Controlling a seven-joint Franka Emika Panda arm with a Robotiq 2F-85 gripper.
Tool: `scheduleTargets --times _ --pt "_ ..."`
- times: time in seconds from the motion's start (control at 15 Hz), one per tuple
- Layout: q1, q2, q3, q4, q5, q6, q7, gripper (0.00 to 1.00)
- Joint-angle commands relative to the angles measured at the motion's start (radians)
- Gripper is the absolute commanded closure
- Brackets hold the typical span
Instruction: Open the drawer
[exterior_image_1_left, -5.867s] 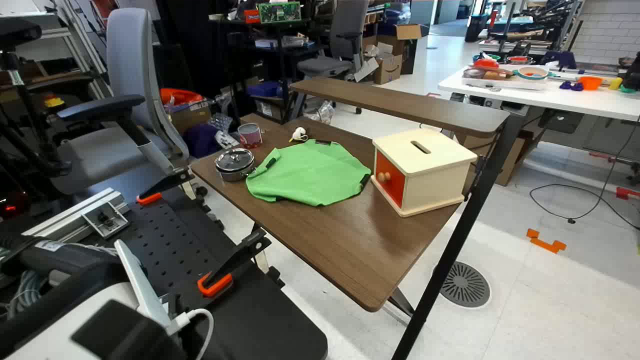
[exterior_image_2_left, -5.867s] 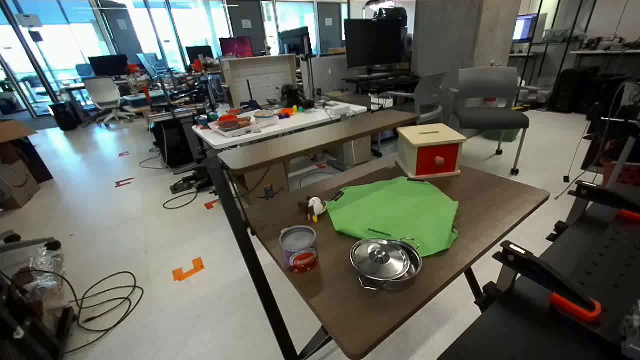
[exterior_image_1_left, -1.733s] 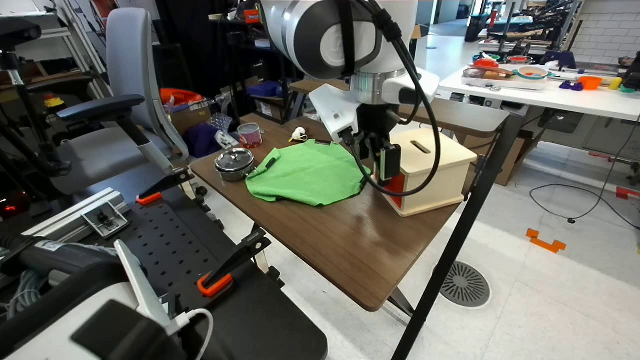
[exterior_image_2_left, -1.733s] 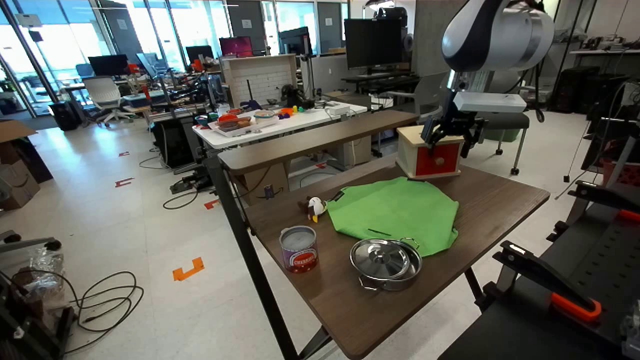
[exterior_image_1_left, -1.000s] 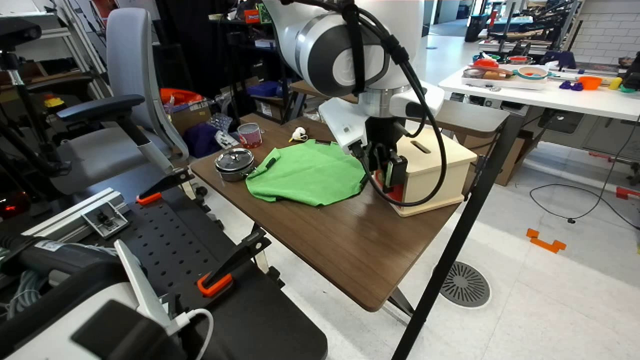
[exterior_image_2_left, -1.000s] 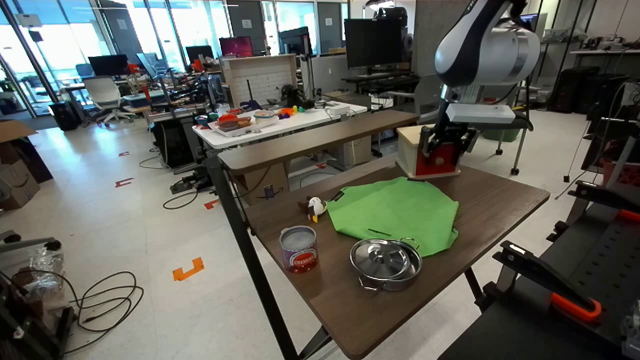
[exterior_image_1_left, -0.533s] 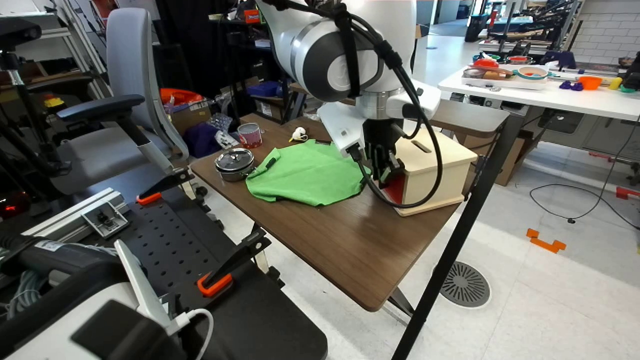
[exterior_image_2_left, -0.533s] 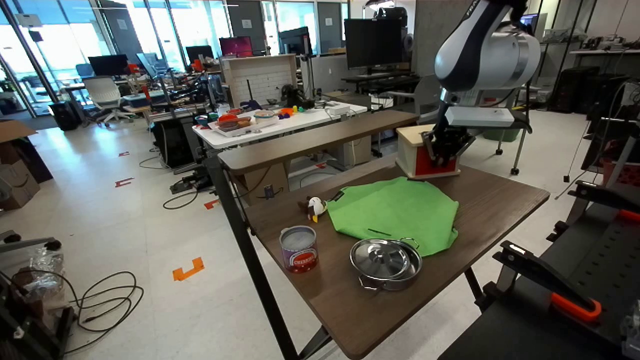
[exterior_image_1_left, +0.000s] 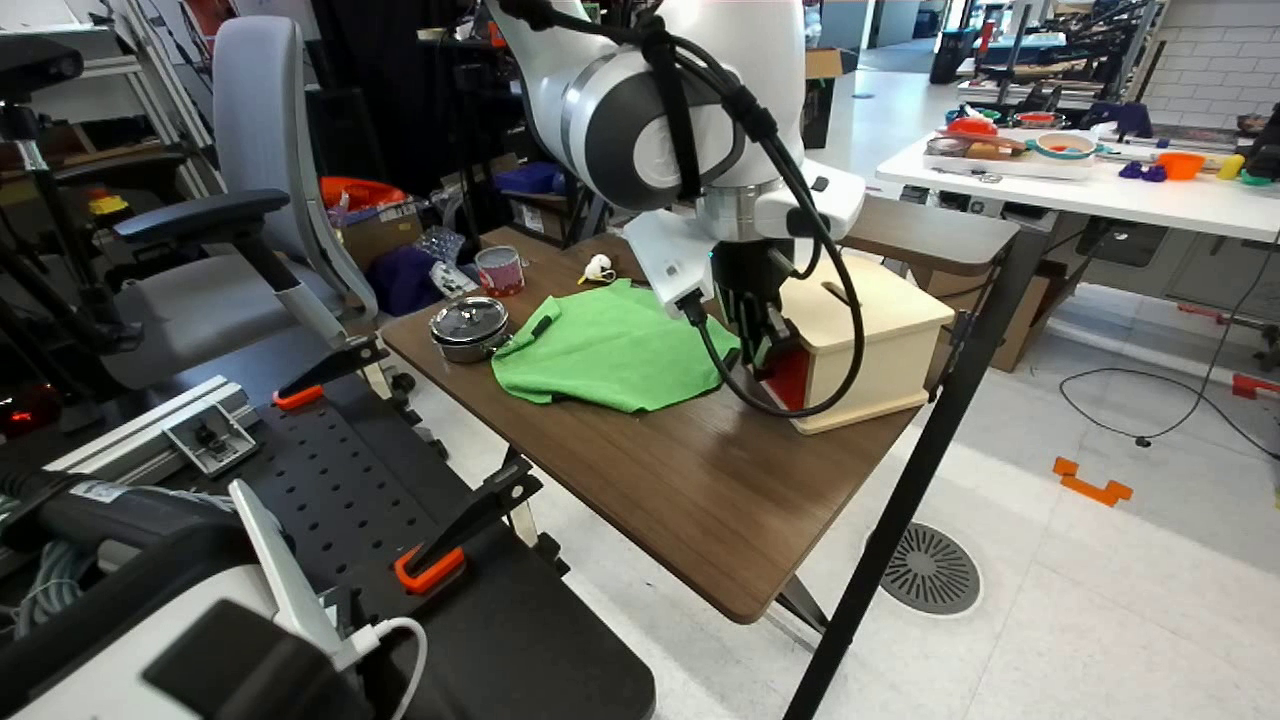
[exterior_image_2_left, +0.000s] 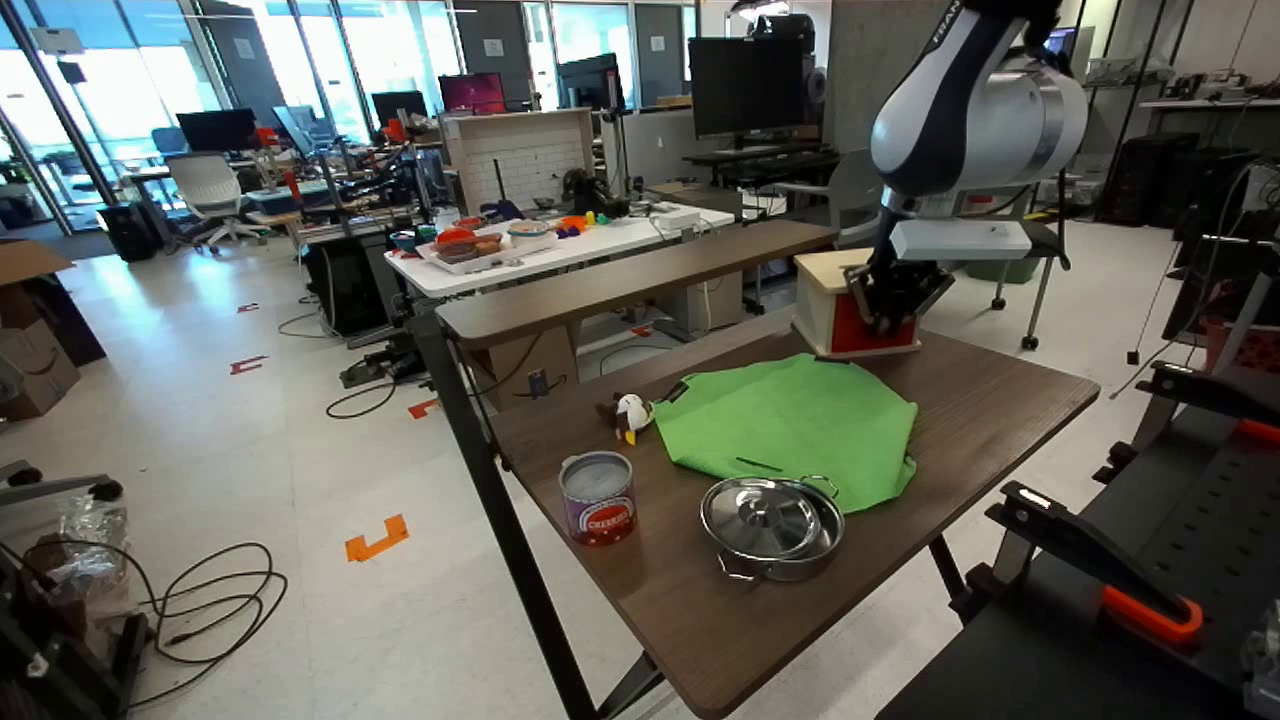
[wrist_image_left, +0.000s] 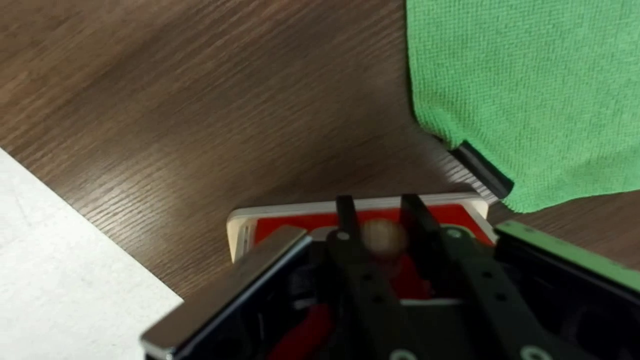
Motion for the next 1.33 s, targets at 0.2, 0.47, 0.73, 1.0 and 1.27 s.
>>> scheduleTargets --times 0.2,0.47,0.73,1.0,1.27 --pt "0.062 -0.063 -0.055 -0.111 -0.011 -0.024 0.077 0.93" --pt "0.089 -0.076 -0.074 -0.135 -0.014 -0.065 0.113 0.93" --pt "0.103 -0.095 -0.078 -0.151 -0.016 -0.13 0.138 0.93" --pt "0.101 -0.114 -0.071 -0.159 -0.017 -0.193 0.144 0.93" --pt "0.108 -0.117 -0.084 -0.161 -0.029 -0.238 0.171 0.4"
